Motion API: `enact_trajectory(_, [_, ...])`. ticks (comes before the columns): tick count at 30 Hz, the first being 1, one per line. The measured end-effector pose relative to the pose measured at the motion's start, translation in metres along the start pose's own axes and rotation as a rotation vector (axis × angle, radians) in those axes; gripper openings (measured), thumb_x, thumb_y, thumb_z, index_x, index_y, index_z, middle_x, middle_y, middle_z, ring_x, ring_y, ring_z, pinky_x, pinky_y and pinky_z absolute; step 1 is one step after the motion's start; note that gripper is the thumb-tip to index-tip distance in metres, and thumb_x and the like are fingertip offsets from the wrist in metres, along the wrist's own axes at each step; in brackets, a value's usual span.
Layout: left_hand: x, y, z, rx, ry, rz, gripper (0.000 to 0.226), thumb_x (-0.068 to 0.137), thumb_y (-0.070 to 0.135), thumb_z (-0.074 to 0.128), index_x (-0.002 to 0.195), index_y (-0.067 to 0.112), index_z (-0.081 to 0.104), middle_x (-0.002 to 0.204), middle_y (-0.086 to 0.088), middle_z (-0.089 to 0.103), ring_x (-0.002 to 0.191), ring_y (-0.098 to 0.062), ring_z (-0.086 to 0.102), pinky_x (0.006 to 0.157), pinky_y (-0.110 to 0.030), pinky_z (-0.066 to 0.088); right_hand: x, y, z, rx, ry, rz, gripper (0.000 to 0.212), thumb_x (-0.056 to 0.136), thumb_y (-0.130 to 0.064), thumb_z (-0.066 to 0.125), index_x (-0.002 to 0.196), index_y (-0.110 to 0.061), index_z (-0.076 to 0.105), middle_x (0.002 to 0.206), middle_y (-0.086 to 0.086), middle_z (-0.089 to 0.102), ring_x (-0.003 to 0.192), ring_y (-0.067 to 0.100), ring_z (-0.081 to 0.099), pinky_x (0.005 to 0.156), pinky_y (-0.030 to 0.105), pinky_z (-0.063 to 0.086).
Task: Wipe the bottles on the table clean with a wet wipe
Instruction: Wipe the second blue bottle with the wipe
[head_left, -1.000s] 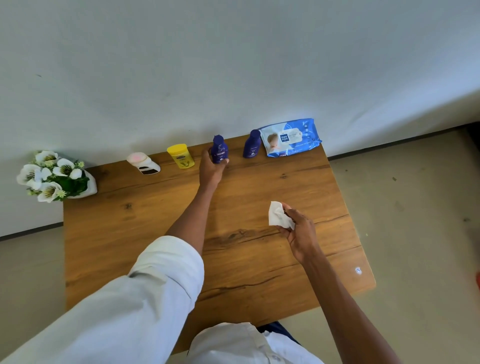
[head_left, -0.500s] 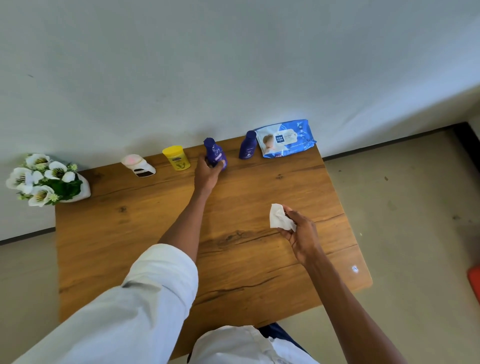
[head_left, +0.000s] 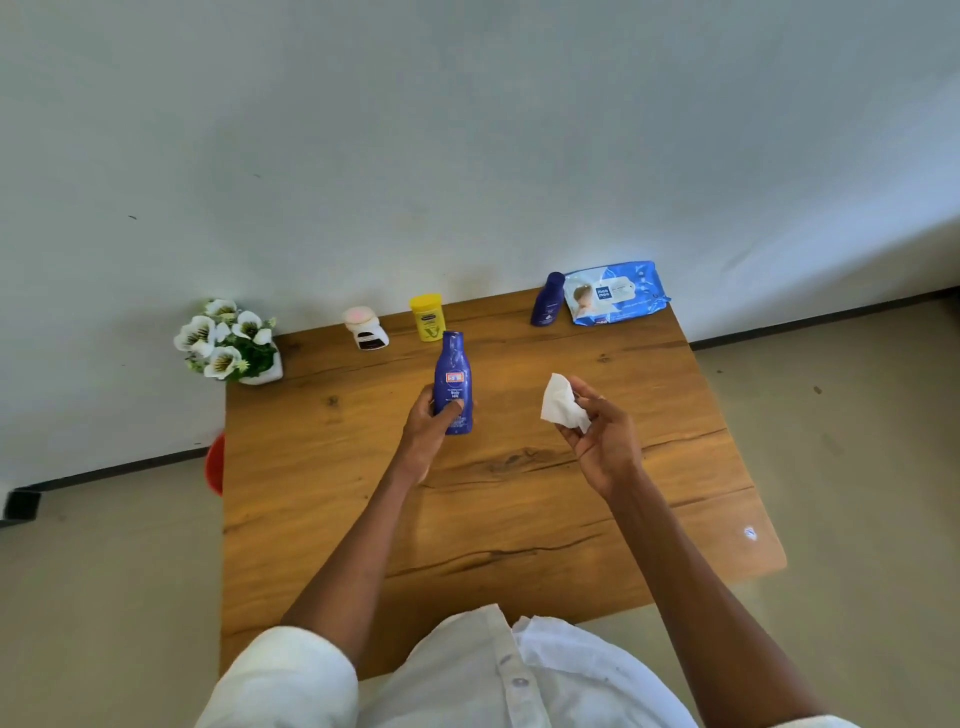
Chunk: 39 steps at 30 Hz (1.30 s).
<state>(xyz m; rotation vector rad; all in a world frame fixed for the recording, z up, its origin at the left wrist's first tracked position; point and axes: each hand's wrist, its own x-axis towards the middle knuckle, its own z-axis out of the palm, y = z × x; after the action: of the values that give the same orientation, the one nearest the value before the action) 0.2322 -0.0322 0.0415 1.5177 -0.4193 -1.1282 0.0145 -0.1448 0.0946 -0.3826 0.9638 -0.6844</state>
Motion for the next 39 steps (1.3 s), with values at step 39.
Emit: enact_trajectory(39, [-0.168,0.01,-0.108,0.102,-0.019,-0.02,0.025,0.099,0.016,0.059,0.124,0.016,0.06,0.099,-0.017,0.07,0.064,-0.027,0.068,0.048,-0.033,0.053,-0.104,0.147,0.097,-1.571,-0.415,-1.055,0.037,0.1,-0.01,0.056,0.137,-0.013,0.059,0.141,0.007,0.049,0.114,0.017,0.058,0.08,0.028,0.055])
